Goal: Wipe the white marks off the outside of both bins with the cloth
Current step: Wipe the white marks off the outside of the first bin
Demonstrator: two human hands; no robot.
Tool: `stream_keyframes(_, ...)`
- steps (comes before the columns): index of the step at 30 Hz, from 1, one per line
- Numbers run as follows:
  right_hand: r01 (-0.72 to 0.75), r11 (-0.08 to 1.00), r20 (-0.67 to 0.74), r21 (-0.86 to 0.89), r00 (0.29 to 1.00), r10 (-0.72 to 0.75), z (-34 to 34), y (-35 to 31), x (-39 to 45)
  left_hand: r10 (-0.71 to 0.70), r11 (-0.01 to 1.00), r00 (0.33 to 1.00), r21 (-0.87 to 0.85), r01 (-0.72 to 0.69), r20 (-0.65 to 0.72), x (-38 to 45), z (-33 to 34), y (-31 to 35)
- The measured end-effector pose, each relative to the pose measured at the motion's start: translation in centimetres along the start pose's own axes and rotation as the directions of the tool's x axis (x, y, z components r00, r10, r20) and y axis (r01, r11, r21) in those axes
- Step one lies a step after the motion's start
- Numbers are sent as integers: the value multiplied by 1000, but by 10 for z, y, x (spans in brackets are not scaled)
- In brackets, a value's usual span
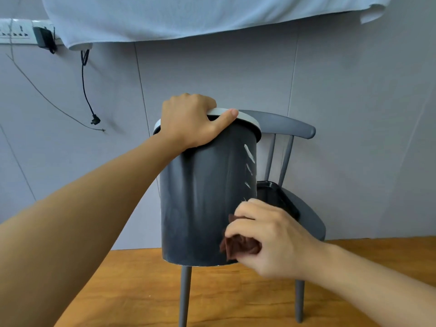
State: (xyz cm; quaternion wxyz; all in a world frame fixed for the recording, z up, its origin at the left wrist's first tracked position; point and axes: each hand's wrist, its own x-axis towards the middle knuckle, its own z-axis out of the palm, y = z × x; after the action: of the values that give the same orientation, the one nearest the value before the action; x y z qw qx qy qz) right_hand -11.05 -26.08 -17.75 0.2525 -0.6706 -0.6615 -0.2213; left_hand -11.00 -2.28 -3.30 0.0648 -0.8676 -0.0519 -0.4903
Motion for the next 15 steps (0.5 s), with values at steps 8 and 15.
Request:
stream_keyframes(8, -241, 970, -402, 23, 886, 230, -33, 32, 74, 37, 999, 999, 1, -37, 1, 4, 3, 11)
stream_keyframes(15, -59, 997, -9, 41, 998, 60, -2, 5, 10, -7, 1000, 1000, -1, 7, 10, 4, 5, -2)
